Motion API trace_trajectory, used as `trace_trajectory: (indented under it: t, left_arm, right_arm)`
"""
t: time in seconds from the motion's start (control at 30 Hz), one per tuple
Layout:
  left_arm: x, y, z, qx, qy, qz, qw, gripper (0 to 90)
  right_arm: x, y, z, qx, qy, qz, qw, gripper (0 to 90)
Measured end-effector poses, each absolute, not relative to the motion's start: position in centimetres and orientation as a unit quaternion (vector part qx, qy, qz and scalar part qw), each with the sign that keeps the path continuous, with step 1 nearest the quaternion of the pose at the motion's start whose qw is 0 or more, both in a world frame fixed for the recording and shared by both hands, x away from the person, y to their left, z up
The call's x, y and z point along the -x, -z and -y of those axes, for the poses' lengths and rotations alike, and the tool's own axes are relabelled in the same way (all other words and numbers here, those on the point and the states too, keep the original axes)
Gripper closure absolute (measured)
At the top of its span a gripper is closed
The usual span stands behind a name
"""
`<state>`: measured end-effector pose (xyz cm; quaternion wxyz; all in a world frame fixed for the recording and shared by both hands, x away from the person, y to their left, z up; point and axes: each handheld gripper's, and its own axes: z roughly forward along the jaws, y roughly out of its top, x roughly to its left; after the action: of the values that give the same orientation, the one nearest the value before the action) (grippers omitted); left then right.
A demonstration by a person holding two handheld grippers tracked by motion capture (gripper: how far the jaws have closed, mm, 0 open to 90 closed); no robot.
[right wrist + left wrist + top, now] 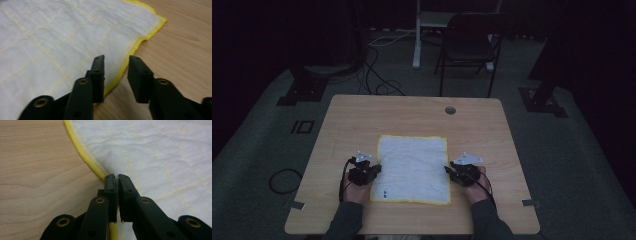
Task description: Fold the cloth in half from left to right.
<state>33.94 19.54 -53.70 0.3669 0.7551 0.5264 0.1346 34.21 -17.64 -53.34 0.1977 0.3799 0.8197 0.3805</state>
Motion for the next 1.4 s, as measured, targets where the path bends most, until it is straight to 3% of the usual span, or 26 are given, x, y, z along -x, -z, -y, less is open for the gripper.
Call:
trace_trajectory:
  t: [0.37,0.93,1.4]
  left_arm:
    - [-33.7,52.3,-19.3,-0.753,-0.138,-0.509,0.394,86.6]
    - [-33.2,48.3,-16.7,-0.767,-0.161,-0.448,0.430,86.5]
    - [-33.7,46.6,-13.8,-0.779,-0.149,-0.408,0.453,87.6]
  right_arm:
    - [-34.6,54.4,17.1,-0.384,-0.358,-0.829,0.194,81.2]
    - [-34.7,54.4,17.4,-0.390,-0.363,-0.825,0.186,78.8]
    - [-34.7,54.4,17.5,-0.391,-0.365,-0.825,0.185,78.4]
